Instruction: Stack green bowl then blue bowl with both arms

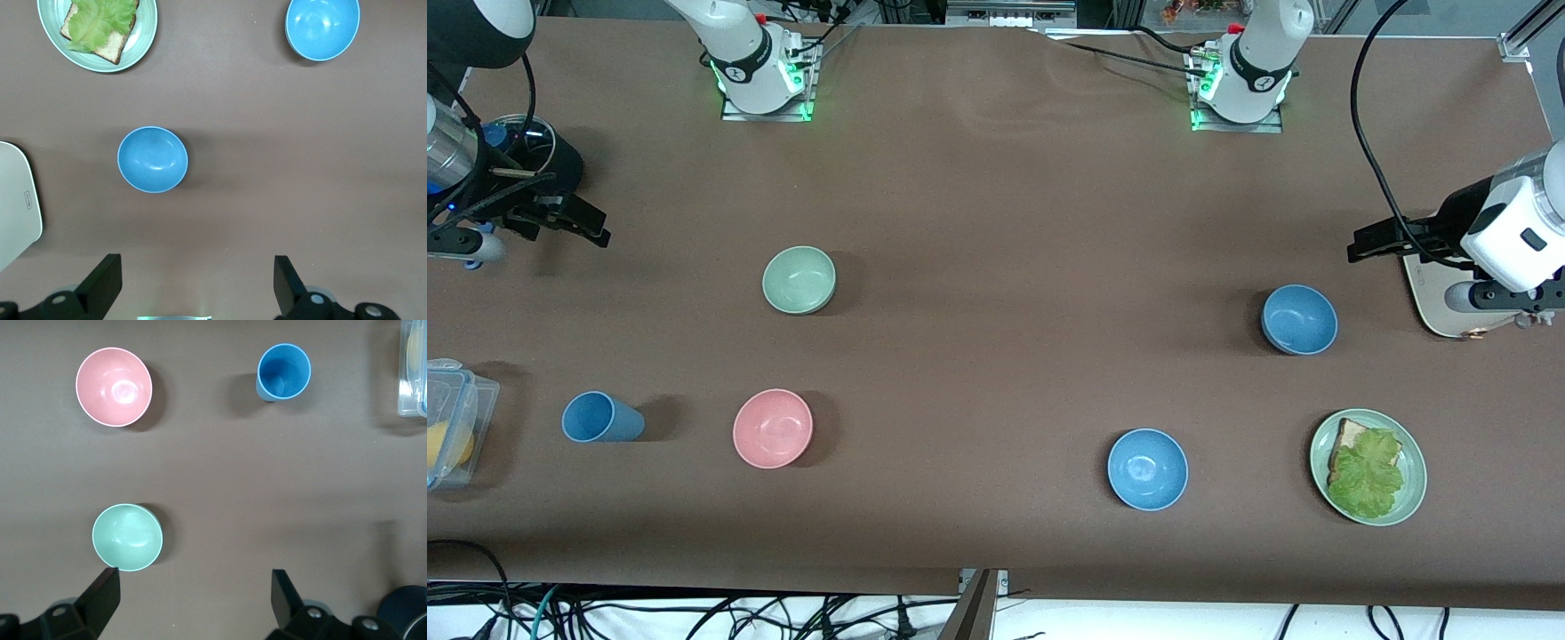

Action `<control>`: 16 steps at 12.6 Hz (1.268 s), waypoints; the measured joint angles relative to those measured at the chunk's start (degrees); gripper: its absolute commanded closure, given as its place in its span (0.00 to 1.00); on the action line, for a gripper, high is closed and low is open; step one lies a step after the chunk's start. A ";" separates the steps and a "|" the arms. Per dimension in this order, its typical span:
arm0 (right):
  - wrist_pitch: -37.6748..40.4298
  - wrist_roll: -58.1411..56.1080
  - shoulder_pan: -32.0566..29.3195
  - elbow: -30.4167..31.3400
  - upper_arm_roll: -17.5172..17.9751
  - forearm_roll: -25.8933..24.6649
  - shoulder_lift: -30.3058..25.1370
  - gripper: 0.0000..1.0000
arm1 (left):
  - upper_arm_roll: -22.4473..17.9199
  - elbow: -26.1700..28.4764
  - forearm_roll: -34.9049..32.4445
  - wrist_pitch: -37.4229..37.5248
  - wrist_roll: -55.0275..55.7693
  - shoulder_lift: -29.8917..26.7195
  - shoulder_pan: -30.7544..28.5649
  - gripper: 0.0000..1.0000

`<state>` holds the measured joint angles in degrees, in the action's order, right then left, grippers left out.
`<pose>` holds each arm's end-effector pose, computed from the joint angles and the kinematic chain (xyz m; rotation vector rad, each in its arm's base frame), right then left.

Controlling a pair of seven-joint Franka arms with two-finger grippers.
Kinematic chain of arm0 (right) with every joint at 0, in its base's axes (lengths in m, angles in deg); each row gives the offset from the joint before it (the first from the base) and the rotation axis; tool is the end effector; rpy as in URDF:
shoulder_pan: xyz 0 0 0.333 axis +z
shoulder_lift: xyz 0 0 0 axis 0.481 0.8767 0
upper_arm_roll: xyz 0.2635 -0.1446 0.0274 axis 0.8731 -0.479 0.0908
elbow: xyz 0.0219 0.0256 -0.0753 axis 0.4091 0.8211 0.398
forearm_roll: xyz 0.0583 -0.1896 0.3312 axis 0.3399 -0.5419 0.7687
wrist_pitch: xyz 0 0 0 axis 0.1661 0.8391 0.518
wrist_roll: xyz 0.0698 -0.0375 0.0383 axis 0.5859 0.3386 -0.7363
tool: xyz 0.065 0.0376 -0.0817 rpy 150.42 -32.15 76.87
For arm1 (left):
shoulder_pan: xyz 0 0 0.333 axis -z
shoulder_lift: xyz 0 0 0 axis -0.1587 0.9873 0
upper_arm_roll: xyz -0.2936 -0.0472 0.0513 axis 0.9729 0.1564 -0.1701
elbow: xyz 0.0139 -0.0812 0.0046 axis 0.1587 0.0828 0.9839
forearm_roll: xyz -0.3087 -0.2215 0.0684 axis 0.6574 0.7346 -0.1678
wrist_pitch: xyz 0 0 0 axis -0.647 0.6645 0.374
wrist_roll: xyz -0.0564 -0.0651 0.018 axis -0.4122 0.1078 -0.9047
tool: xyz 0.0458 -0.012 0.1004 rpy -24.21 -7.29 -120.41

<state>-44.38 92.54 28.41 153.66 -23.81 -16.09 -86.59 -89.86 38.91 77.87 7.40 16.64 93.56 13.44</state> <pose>0.5476 -0.0065 0.5384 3.1309 -0.1350 0.0104 0.5940 -0.0305 0.5609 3.0359 0.0951 -0.2848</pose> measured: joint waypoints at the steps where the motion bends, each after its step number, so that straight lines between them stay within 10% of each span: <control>1: 0.21 0.03 0.01 -0.01 0.00 0.00 0.00 0.00 | 0.00 0.00 0.00 0.00 0.00 0.00 0.00 0.00; 16: 1.15 0.01 0.47 -0.03 0.00 0.00 0.06 0.00 | 0.00 0.00 0.00 0.00 0.00 0.00 0.00 0.00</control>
<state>-43.23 92.55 28.88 153.62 -23.80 -16.09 -86.53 -89.86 38.91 77.87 7.40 16.64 93.56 13.44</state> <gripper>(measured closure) 0.000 0.000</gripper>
